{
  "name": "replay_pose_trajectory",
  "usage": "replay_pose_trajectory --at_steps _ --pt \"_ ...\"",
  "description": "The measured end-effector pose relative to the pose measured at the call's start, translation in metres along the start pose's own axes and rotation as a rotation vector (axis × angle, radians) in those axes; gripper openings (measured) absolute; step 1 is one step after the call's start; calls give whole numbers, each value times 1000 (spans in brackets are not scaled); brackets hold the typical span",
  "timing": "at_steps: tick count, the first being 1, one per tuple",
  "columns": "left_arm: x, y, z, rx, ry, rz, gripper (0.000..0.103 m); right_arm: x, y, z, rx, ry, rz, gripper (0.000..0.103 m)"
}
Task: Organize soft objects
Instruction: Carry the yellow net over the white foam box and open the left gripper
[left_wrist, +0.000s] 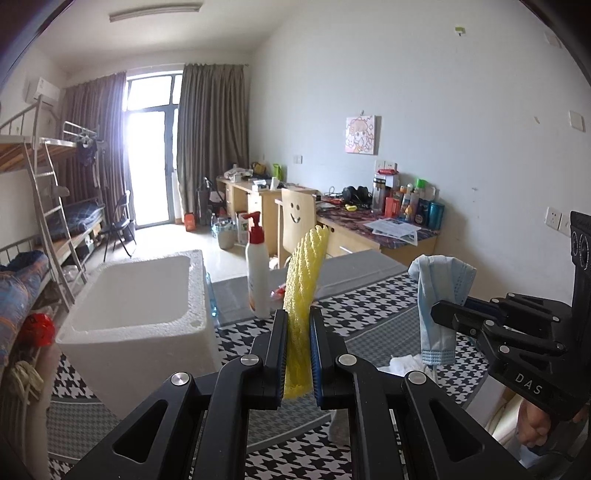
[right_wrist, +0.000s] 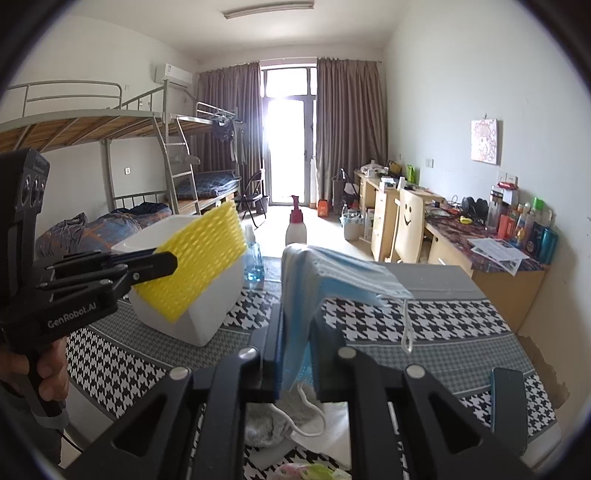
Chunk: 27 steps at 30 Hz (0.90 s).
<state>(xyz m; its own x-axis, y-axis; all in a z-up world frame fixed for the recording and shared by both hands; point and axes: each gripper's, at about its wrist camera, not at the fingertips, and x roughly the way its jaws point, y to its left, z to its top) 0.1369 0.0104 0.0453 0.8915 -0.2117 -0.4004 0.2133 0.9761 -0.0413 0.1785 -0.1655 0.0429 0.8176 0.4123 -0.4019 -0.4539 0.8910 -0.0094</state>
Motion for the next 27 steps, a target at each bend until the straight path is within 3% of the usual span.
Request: replay_pose_trajectory --at_steps 16,27 --pt "0 19 15 -7 -41 42 12 10 5 20 -7 -16 20 16" --pt "1 37 25 -19 -65 116 12 21 14 37 -25 -20 55 16"
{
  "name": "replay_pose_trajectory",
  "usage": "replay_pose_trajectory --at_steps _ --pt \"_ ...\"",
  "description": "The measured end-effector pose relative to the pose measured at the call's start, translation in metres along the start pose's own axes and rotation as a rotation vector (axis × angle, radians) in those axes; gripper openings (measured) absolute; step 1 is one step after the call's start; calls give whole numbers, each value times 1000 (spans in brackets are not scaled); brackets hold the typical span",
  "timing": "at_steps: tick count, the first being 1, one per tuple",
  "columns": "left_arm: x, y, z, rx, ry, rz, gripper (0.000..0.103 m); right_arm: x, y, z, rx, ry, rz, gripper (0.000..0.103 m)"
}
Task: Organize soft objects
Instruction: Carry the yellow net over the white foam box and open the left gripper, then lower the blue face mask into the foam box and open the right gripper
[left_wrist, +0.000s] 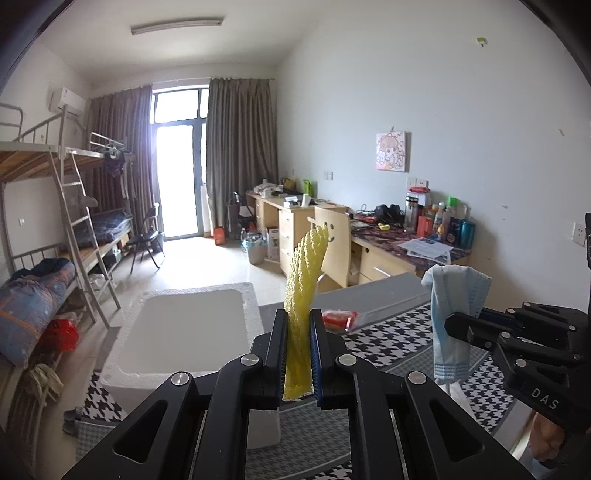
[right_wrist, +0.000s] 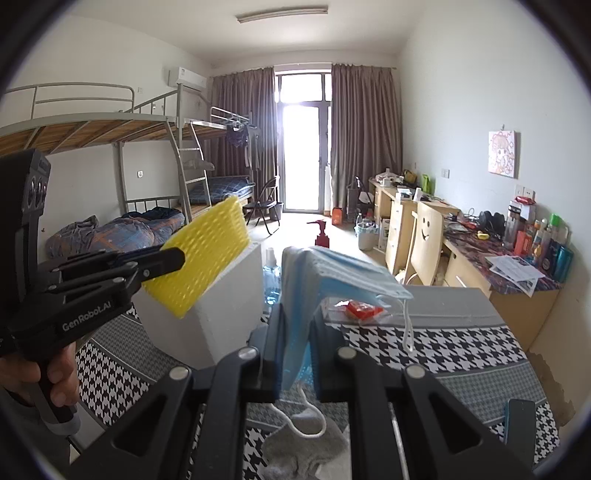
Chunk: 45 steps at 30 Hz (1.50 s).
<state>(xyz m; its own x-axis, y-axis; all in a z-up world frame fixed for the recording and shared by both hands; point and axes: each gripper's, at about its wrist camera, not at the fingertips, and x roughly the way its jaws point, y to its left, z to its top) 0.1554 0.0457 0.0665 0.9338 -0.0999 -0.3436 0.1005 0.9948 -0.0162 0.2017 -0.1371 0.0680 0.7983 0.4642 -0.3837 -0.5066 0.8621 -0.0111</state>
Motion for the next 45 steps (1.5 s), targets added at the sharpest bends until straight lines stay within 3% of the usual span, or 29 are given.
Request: replay_pose_trajectory --at_steps 21,26,39,40,43,44,45 --pt "18 49 9 -96 8 126 12 31 23 27 -37 28 78 16" --pt "34 60 8 -134 58 117 12 37 24 30 -50 35 88 16" --pt "67 83 5 -162 133 211 14 46 25 28 -66 58 103 16" --pt "68 85 4 -164 142 208 23 47 24 28 -65 60 103 16" --pt "65 92 2 -192 137 217 75 50 26 30 -68 65 100 16" --pt "60 92 2 -197 123 224 82 50 26 31 -69 66 98 16" --pt "56 94 2 -203 107 230 82 51 27 33 -71 66 97 16"
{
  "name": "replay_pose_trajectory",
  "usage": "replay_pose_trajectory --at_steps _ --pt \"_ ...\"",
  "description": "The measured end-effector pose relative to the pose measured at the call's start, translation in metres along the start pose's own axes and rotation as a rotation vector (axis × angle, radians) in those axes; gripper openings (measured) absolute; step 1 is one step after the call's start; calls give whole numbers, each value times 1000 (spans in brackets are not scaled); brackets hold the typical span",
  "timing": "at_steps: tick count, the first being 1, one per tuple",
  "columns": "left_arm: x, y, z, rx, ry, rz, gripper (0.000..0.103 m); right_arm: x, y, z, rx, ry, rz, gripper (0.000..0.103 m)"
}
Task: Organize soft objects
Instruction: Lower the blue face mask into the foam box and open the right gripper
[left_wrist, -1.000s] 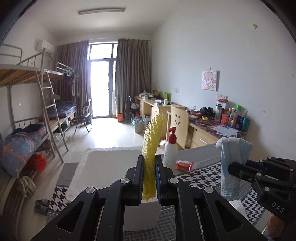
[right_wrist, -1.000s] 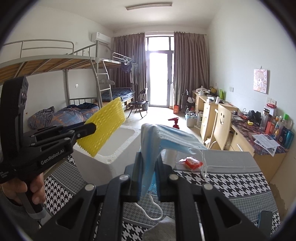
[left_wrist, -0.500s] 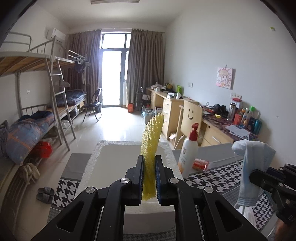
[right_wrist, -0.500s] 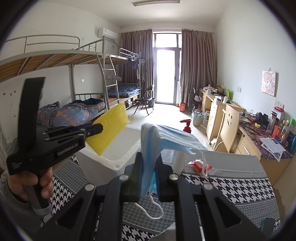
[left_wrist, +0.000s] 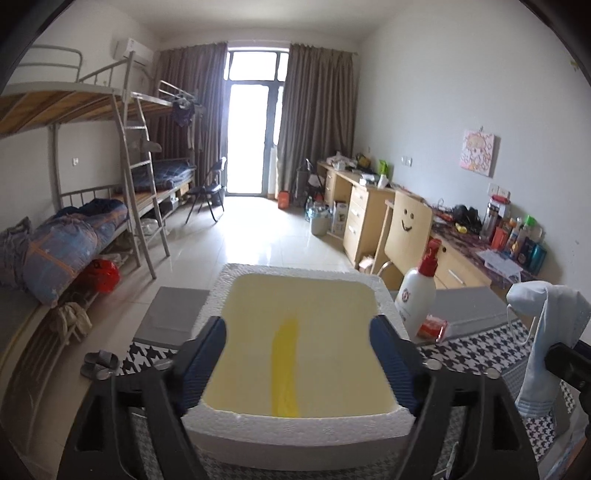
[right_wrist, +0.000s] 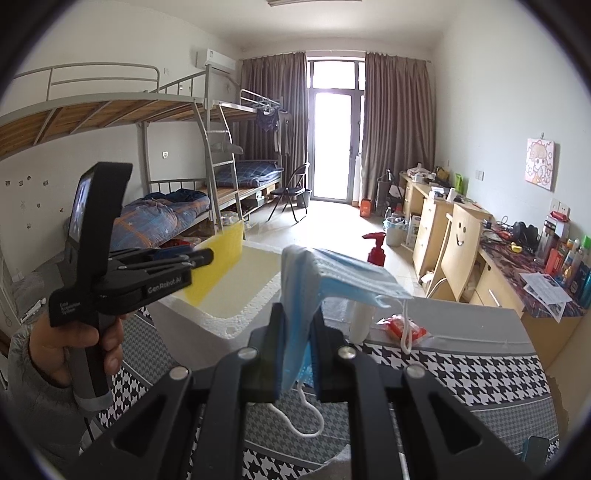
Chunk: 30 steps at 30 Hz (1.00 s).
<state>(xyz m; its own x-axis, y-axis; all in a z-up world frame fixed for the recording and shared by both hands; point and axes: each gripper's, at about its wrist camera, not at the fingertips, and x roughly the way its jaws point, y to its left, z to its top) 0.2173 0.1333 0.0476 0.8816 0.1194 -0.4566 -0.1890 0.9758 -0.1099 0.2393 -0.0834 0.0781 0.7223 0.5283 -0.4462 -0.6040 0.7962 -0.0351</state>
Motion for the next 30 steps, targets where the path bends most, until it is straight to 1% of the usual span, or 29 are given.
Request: replay_pose_trajectory --at_steps 1,3,5,8,14,17,19,30 --pt "-3 1 0 -1 -4 4 83 0 1 1 -1 -1 -1 16" --pt "-8 4 -2 0 -9 9 89 1 3 1 -3 -2 -1 16" --pt "-16 7 -5 -3 -29 19 98 2 5 4 -10 -2 1 16" --pt "-21 12 -6 -4 -37 29 101 3 8 7 -16 -7 3 16" --pt "-26 25 -9 3 -44 52 102 10 13 14 -24 -8 22 16" --pt "-28 35 -11 -18 -38 60 102 13 18 19 -35 -19 27 16" --pt "-31 40 -12 -26 -40 68 102 17 19 21 -33 -7 48 16" --pt "-51 46 -27 -21 -77 92 102 36 35 33 -65 10 87 16"
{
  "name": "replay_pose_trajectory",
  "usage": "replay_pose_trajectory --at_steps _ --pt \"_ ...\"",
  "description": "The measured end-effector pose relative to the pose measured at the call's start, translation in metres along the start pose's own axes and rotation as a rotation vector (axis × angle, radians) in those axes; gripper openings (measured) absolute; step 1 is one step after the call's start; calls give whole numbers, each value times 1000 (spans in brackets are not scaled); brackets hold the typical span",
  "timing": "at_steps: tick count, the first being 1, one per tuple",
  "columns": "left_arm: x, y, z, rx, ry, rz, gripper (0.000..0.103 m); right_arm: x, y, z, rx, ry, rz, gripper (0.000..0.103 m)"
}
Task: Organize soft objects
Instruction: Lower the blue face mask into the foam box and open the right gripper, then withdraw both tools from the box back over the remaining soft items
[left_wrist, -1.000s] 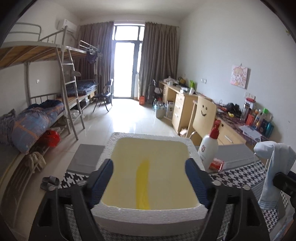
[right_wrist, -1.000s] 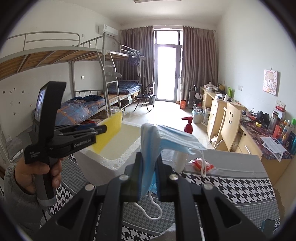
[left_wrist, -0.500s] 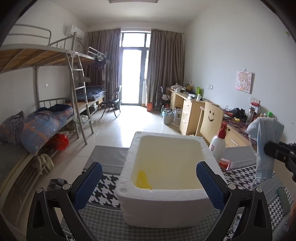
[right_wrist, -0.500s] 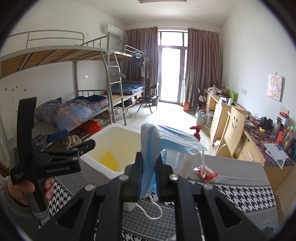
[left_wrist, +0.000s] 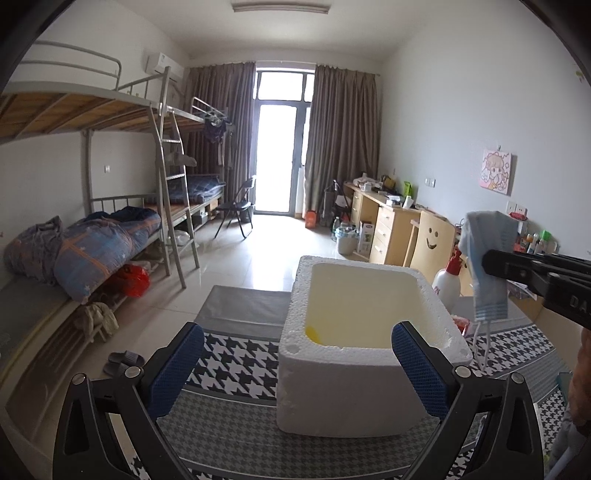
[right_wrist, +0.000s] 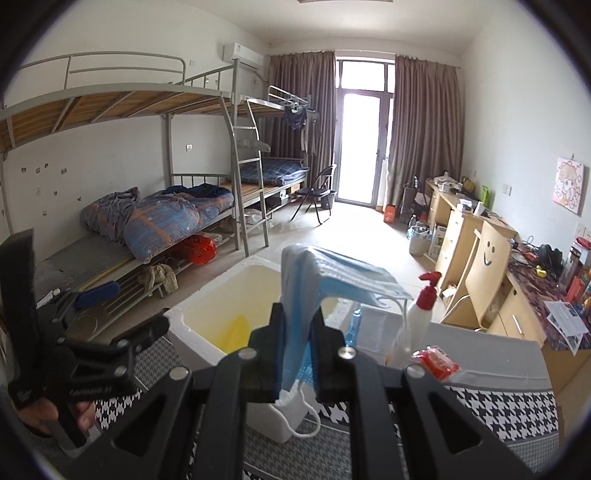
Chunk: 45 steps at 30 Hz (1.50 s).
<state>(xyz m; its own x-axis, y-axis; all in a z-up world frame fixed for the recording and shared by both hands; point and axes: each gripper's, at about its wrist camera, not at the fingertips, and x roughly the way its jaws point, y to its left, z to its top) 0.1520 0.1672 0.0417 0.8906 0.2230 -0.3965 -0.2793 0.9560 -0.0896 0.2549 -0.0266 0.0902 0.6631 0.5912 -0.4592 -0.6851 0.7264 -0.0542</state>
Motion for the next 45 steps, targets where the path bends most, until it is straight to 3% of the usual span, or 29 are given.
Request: replay_pose_trajectory --at_steps 14,24,26,28,30,34,37,45 --pt "-1 19 -19 -46 14 24 102 43 6 11 -22 71 72 16" --pt "-2 25 -26 -81 19 25 102 77 9 6 -41 149 78 16" --pt "-2 26 -27 -82 21 23 102 85 9 3 -55 184 90 24" --pt "-2 26 -29 -85 23 21 102 89 8 1 -57 206 87 44" --pt "0 26 -30 -83 30 15 102 90 6 0 -50 206 85 51" --pt "0 27 -33 -92 33 18 102 92 0 -4 -24 254 139 55" --pt "-1 26 -34 -90 37 16 102 87 -2 -6 -44 237 95 55" --pt "-16 17 -30 -64 1 9 102 58 -9 -5 -18 179 104 55"
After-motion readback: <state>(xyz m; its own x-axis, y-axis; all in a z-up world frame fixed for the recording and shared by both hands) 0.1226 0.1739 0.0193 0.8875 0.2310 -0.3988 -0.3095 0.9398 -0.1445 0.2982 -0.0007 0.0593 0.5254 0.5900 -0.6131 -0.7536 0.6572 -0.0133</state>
